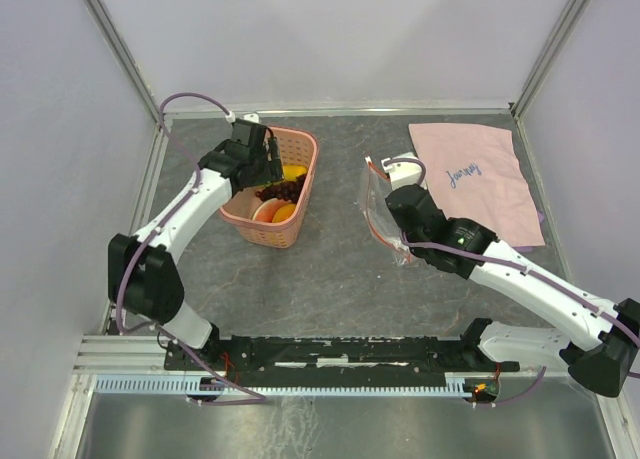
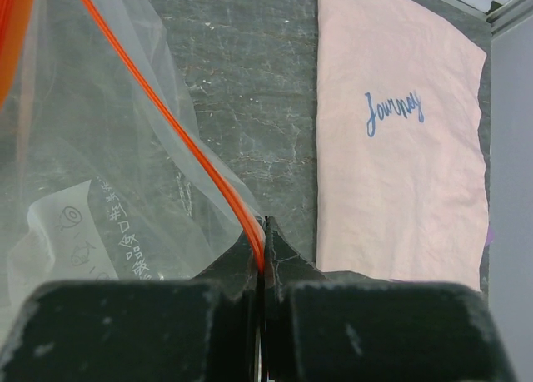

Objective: Place the food in the zip-top bag and seal the zipper
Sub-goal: Move the bin to the center of the board, then pick up the fake fruit from the bin.

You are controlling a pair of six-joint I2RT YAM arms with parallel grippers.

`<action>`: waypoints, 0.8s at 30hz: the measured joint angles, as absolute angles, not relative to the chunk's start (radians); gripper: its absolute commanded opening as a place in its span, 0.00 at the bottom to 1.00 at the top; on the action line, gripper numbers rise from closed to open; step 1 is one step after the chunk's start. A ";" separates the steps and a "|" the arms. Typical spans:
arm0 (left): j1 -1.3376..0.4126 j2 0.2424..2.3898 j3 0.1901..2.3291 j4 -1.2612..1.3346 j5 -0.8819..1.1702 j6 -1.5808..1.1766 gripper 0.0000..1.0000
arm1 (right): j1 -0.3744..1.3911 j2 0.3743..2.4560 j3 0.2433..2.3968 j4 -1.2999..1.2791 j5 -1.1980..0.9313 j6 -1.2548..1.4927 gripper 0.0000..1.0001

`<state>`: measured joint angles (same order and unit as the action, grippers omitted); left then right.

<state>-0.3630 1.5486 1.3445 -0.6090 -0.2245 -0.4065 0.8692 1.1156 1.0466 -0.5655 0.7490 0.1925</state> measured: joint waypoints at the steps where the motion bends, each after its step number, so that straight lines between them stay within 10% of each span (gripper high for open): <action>1: -0.367 1.568 1.345 -0.593 -0.246 -0.421 0.81 | 0.869 1.116 1.047 -0.566 0.744 0.192 0.04; 24: -0.400 1.860 1.404 -0.411 -0.584 -0.489 0.83 | 0.869 1.127 1.021 -0.547 0.704 0.167 0.05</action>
<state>-0.4004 1.8595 1.4040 -0.4114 -0.5838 -0.4892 0.8692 1.1267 1.0206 -0.5468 0.7040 0.1665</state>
